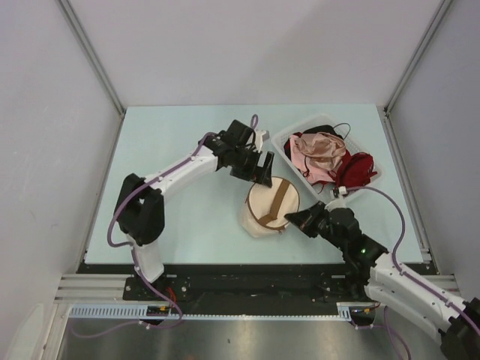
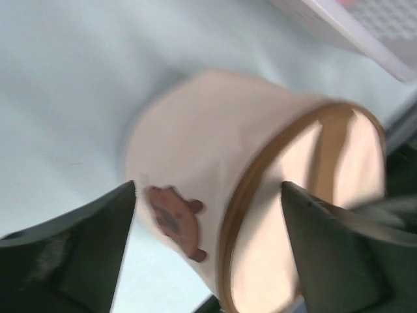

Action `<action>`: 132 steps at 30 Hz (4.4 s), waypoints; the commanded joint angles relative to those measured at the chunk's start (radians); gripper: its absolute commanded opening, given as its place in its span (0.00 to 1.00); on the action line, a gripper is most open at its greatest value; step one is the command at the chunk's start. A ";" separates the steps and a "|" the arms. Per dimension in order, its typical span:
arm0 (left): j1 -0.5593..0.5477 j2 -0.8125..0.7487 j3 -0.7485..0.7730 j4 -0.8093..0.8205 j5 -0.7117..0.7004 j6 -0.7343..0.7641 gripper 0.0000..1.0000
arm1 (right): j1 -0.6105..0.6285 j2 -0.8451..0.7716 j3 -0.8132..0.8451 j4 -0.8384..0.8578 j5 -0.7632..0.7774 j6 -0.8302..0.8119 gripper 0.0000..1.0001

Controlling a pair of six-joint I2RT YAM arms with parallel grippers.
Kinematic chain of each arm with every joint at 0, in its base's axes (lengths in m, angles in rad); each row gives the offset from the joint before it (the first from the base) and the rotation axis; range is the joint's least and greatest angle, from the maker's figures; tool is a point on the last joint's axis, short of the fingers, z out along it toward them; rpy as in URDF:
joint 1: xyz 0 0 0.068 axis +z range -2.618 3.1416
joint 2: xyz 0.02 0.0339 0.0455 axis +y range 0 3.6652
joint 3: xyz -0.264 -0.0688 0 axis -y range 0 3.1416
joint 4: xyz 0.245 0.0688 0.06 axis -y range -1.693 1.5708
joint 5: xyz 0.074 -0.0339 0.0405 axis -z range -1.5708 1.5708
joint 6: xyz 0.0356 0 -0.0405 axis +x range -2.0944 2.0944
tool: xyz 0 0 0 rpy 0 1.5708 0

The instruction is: Unzip the laundry bag and remove the bra

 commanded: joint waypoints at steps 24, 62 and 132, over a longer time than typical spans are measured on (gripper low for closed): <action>-0.321 -0.851 -0.627 0.299 -0.220 -0.290 0.66 | 0.136 0.431 0.465 -0.248 0.356 0.384 0.00; -0.492 -0.572 -0.729 0.686 -0.608 -0.175 0.54 | 0.140 0.385 0.463 -0.324 0.320 0.538 0.00; -0.059 -0.829 -0.748 0.363 -0.832 -0.186 0.00 | -0.144 0.603 0.544 -0.144 -0.484 -0.258 0.00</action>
